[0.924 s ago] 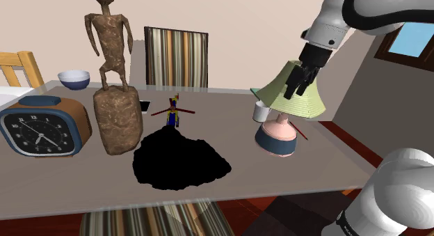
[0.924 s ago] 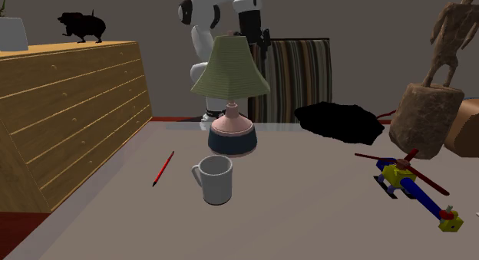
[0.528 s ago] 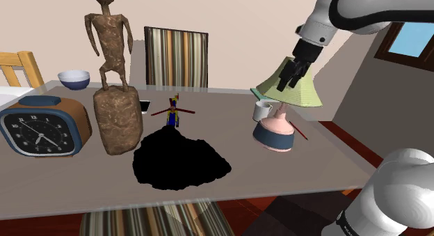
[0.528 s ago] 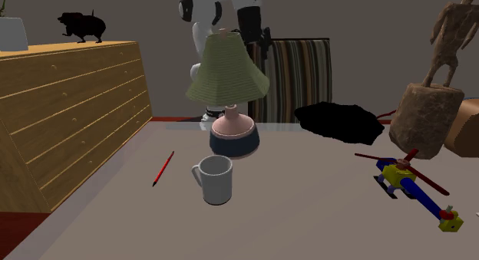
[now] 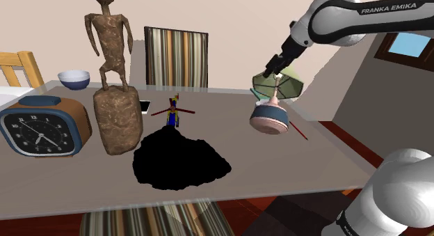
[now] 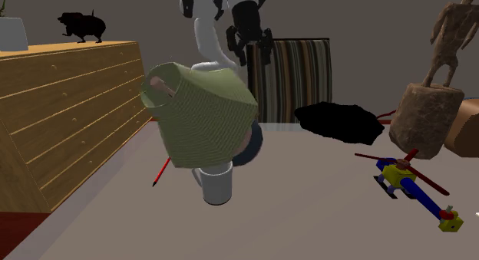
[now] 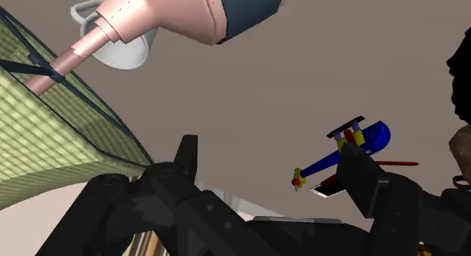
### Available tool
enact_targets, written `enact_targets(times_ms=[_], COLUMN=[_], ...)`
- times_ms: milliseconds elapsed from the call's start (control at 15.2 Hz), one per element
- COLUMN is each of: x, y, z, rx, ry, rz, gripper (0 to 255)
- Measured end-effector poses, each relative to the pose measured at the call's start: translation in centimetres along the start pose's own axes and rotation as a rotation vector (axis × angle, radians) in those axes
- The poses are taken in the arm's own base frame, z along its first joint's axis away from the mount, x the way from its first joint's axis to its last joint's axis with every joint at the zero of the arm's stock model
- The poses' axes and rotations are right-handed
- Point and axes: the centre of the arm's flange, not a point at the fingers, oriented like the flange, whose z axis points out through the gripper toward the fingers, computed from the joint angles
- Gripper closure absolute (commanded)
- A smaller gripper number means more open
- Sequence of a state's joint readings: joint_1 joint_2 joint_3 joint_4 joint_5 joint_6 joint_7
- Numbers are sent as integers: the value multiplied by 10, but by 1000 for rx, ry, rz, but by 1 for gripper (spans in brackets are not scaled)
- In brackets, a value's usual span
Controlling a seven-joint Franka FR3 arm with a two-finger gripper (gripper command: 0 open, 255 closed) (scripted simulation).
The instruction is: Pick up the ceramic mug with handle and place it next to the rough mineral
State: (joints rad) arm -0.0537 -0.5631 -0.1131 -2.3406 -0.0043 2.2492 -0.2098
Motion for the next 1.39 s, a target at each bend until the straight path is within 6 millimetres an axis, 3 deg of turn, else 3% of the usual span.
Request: enact_targets(times_ms=[594, 1386], x=[29, 44], y=[55, 135], z=[106, 247], rx=[5, 6], ry=[-203, -445], rz=[-52, -122], gripper=[0, 0])
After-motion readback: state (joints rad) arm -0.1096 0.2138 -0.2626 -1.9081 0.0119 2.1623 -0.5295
